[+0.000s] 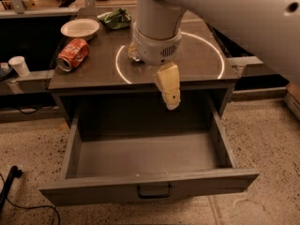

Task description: Place coke can into top drawer

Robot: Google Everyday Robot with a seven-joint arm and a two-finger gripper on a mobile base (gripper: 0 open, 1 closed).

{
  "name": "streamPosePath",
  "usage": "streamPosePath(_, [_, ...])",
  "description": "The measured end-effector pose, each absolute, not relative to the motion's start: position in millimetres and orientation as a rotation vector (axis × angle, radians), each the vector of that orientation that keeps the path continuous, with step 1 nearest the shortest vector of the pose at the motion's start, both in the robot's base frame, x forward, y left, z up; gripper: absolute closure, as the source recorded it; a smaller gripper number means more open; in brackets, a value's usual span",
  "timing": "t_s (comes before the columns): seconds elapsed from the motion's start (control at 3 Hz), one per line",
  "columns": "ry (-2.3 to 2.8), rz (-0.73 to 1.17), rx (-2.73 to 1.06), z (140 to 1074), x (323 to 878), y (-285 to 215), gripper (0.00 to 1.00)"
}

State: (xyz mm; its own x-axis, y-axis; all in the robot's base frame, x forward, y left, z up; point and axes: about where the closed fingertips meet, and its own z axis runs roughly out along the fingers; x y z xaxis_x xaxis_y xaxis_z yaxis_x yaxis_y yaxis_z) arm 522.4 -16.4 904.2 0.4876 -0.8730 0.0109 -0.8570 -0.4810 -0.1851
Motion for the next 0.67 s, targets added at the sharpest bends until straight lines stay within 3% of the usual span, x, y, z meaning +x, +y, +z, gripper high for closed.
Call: streamPosePath(0.67, [1.041,-0.370,-2.753,908.2,579.7,4.9,0.00])
